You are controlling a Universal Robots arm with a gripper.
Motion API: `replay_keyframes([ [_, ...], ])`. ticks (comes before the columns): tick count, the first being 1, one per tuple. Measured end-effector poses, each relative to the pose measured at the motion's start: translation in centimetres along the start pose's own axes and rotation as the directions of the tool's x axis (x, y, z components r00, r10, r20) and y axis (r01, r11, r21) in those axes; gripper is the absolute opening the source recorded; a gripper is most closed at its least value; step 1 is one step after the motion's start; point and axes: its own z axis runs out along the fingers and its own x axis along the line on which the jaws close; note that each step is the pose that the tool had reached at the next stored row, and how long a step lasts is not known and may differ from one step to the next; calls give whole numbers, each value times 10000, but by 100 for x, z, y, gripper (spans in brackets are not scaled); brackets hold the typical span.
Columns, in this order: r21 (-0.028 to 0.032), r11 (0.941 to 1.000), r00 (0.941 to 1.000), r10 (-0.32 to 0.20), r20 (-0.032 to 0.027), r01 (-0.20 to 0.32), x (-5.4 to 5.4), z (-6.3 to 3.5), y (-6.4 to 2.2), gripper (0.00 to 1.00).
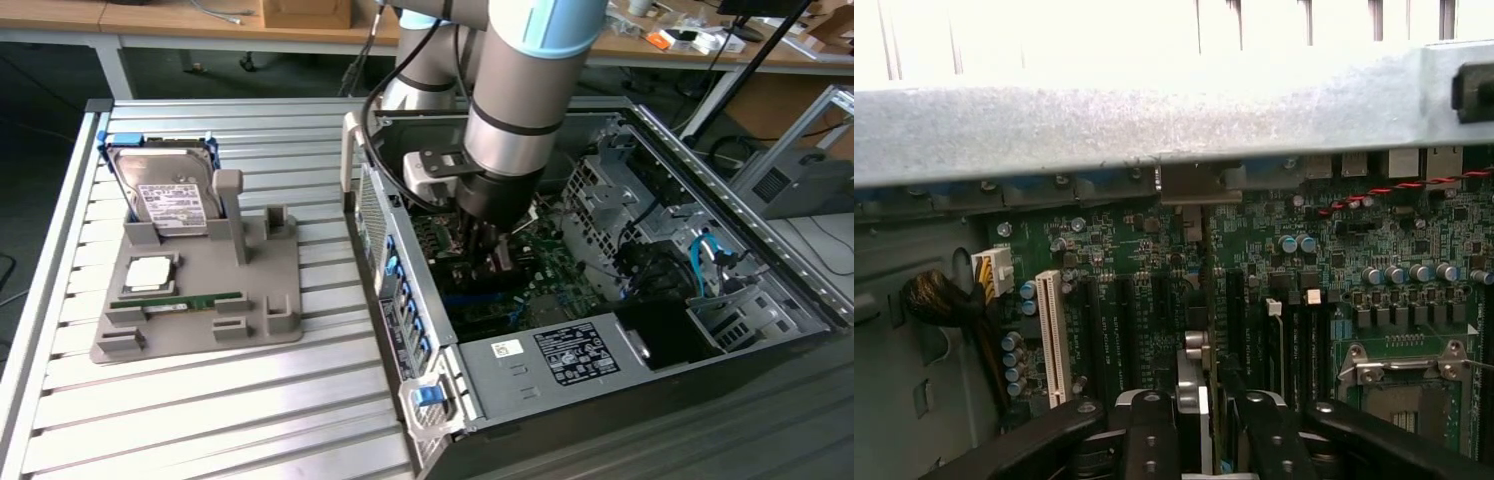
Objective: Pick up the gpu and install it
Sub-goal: 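Insert the gpu into the slot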
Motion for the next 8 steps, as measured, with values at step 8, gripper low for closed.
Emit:
replay_keyframes([
  [8, -1, 10000, 10000, 1, -1, -1, 1, 4, 3, 27],
])
